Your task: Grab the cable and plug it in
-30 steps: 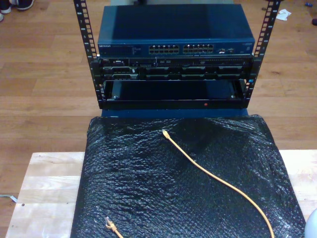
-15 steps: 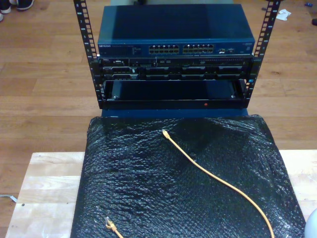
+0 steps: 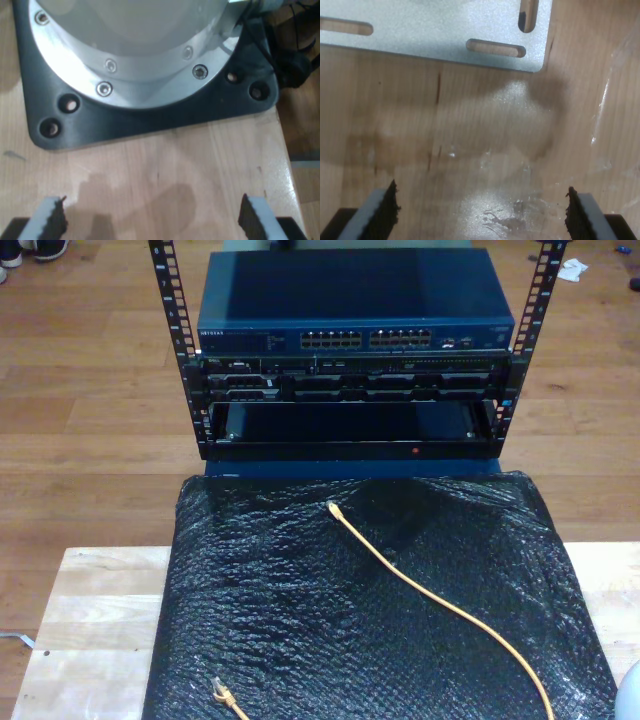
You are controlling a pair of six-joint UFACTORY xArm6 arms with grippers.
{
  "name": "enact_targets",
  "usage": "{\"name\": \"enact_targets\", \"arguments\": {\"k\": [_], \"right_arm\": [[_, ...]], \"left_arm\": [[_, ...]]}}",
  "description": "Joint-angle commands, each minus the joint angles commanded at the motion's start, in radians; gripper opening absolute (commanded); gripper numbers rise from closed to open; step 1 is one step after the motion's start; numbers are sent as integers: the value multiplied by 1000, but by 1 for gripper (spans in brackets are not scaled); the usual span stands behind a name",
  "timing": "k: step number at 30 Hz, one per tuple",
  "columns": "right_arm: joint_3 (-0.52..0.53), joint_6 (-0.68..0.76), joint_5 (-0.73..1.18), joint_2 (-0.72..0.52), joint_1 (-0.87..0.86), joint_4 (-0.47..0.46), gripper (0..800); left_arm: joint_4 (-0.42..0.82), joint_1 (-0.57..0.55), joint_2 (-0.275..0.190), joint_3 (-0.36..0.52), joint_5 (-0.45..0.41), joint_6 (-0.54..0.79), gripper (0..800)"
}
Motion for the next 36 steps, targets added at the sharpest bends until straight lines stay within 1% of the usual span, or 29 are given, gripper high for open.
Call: {"name": "enact_targets", "arguments": {"k": [17, 21, 24, 27, 33, 36], "right_arm": [[-2, 0, 2, 0, 0, 0, 798], [-11, 0, 15, 0, 0, 0, 797], [-34, 0, 48, 0, 0, 0, 797], [-75, 0, 114, -9, 0, -2, 797], [-164, 31, 261, -41, -2, -2, 796], [-219, 69, 331, -41, 0, -2, 796]], "left_arm": [[0, 2, 2, 0, 0, 0, 800], [2, 0, 2, -2, 3, 2, 800], [5, 2, -8, -17, 14, 2, 800], [5, 3, -11, -46, 52, 2, 800], [6, 3, -11, -112, 186, 2, 800], [6, 2, -9, -130, 216, -2, 800]]}}
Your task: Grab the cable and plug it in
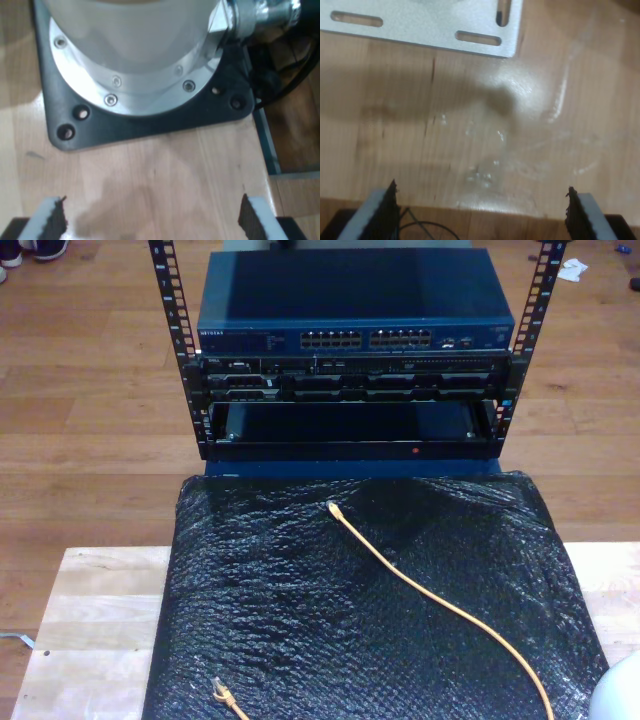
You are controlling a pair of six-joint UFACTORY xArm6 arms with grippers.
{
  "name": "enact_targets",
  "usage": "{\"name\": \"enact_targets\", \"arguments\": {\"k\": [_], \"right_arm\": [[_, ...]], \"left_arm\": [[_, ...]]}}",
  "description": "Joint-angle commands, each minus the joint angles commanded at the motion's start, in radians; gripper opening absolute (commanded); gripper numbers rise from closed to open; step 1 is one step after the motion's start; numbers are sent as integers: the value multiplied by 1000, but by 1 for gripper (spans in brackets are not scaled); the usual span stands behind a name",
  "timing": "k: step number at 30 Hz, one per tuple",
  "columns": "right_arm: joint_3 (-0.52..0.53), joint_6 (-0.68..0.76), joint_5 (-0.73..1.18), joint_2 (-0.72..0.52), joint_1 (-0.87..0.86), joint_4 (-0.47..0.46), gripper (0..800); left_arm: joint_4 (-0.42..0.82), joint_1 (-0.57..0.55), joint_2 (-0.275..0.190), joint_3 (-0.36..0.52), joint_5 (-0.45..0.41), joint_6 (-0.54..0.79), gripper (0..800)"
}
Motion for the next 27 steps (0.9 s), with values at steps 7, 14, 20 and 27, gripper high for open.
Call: {"name": "enact_targets", "arguments": {"k": [7, 14, 20, 27], "right_arm": [[-143, 170, 77, 37, 5, 14, 796], [-273, 301, 199, 77, 23, 49, 794], [-368, 391, 325, 78, 43, 123, 794], [-477, 535, 440, 78, 68, 193, 794]], "left_arm": [[-3, -5, -2, -23, 18, -21, 800], [-5, -44, 0, -87, 84, -66, 800], [-12, -87, 5, -132, 106, -117, 800], [-71, -140, 8, -193, 164, -155, 800]]}}
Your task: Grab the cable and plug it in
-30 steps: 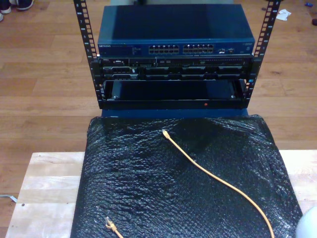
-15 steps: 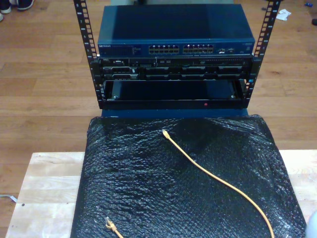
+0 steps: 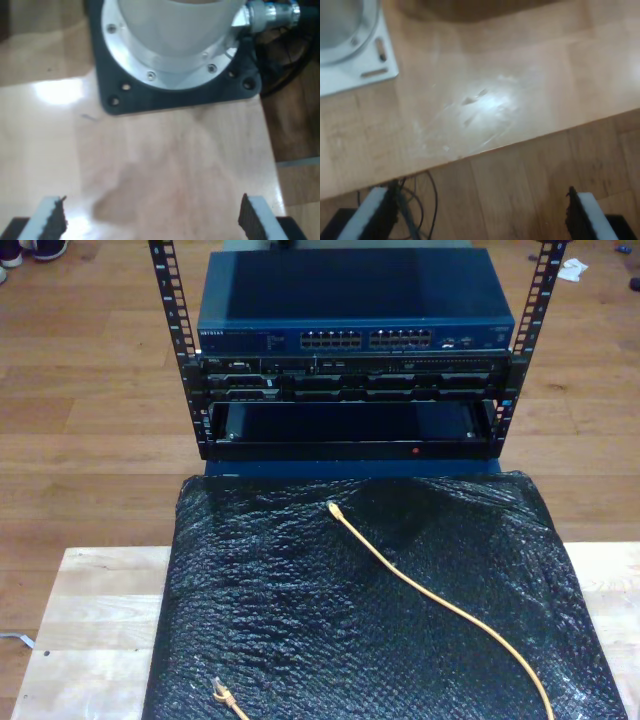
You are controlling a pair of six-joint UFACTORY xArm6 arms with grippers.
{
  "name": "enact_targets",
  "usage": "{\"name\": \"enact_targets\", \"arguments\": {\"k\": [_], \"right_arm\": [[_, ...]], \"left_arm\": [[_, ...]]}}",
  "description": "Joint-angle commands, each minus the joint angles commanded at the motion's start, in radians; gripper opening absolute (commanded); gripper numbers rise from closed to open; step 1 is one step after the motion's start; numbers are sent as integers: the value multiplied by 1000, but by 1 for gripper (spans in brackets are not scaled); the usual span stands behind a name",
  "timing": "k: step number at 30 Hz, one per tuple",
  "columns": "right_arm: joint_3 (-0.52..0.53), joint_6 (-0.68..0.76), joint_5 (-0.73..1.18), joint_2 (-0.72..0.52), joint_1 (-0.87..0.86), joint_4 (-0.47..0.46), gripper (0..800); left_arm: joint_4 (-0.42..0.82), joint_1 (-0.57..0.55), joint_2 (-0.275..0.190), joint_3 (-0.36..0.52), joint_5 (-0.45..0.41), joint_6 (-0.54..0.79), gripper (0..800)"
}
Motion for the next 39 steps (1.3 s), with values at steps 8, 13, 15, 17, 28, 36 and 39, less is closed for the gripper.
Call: {"name": "enact_targets", "arguments": {"k": [8, 13, 15, 17, 28, 36, 39], "right_arm": [[-103, 184, 115, 12, 49, 98, 794], [-155, 272, 181, 12, 58, 146, 794], [-173, 308, 203, 14, 60, 176, 794], [-190, 338, 221, 14, 60, 204, 793], [-203, 485, 242, 14, 170, 242, 793], [-203, 615, 235, 12, 261, 292, 793], [-204, 664, 229, 11, 287, 318, 793]], "left_arm": [[-71, -114, 3, -66, 84, -141, 800], [-123, -212, 0, -106, 129, -250, 800], [-149, -238, 2, -130, 150, -287, 799], [-176, -261, 3, -143, 164, -313, 800], [-250, -402, 2, -150, 166, -476, 800], [-318, -489, 3, -157, 152, -592, 799], [-334, -517, 8, -160, 143, -624, 800]]}}
